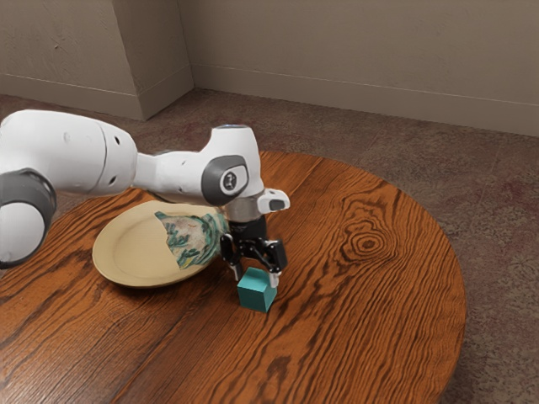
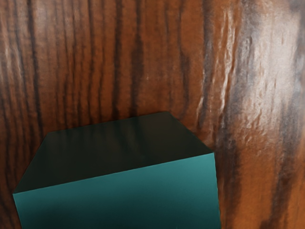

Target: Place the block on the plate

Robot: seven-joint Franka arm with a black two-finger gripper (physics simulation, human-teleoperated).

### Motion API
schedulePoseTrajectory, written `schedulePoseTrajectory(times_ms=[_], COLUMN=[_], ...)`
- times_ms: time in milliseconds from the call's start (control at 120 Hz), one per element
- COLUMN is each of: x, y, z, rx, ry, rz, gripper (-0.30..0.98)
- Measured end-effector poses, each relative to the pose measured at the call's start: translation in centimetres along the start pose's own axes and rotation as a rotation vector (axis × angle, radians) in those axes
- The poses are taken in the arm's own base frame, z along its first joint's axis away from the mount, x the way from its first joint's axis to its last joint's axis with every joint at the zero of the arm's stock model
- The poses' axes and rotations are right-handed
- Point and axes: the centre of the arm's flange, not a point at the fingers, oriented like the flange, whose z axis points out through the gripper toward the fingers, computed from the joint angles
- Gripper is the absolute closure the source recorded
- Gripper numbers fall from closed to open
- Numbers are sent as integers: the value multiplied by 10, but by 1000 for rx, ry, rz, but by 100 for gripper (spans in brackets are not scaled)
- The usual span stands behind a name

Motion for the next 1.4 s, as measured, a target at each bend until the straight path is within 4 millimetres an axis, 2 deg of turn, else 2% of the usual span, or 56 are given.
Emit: schedulePoseTrajectory(times_ms=[300,600,767,1067,1250,1400], x=[5,7,6,-6,-10,-16], y=[-6,-10,-10,-3,-4,-26], z=[17,26,22,-29,-90,-144], rx=[0,36,69,87,106,142], ry=[-5,-12,-10,19,73,116], rz=[-11,-20,-22,-11,-8,-37], gripper=[1,22,26,30,30,30])
